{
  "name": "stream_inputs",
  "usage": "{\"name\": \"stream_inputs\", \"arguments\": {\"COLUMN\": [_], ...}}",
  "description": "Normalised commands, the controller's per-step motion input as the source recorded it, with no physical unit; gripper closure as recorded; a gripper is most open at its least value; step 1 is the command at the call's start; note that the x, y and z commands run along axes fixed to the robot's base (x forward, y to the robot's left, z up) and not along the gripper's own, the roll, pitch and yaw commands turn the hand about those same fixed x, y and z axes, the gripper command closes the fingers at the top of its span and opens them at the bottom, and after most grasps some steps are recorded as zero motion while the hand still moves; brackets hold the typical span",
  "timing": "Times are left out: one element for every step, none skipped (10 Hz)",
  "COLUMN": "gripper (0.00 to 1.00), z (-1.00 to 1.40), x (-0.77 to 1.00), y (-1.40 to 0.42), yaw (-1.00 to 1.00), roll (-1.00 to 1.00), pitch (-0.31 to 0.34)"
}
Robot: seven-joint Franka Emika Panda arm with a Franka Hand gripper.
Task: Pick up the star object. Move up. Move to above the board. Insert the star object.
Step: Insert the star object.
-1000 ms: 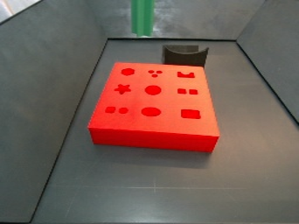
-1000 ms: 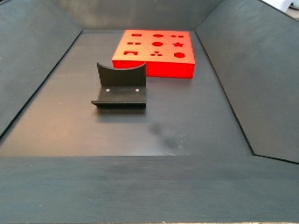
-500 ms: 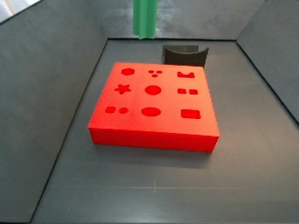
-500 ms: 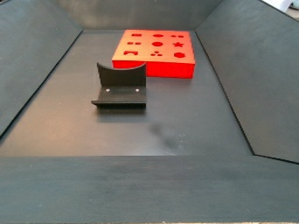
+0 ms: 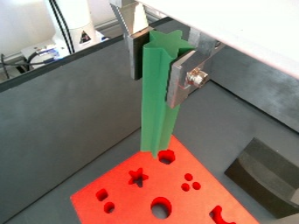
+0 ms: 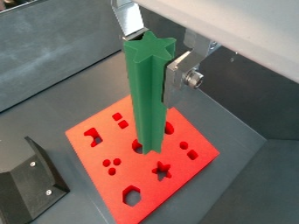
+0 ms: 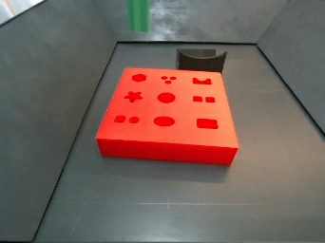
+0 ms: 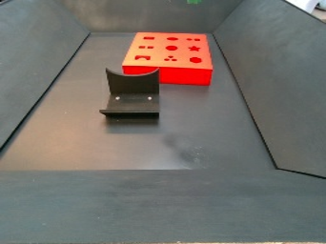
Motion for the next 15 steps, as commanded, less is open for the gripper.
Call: {"name": "stream_inputs", "arguments": {"gripper": [1.00,1.00,1.00,1.00,1.00,1.00,1.00,1.00,1.00,1.00,1.00,1.00,1.00,1.00,1.00], "z": [-0.30,-0.58,-0.67,-0.68,-0.68,-0.23,-0.02,-0.44,-0.57,-0.61,-0.61,-0.11,-0.20,-0.27,-0.32], "x": [0.13,0.26,0.14,0.05,0.02,0.05,0.00,0.03,0.01,0.05,0.13,0.04,0.14,0.07,-0.01], "y": [0.00,0.00,0.20,0.16,0.09,-0.23,0.00,-0.06,-0.03,-0.07,-0.09,0.00,0.00,0.00,0.00], "yaw": [0.23,0.49,0.78,0.87,0.86,0.36,0.00,0.01,0.01,0.00,0.00,0.00,0.00,0.00,0.02], "roll": [0.03,0.04,0.00,0.00,0.01,0.03,0.00,0.08,0.10,0.15,0.16,0.00,0.01,0.00,0.02], "pitch": [0.004,0.000,-0.074,-0.081,-0.061,-0.094,0.000,-0.021,-0.053,-0.039,-0.054,-0.044,-0.026,-0.067,-0.023]}}
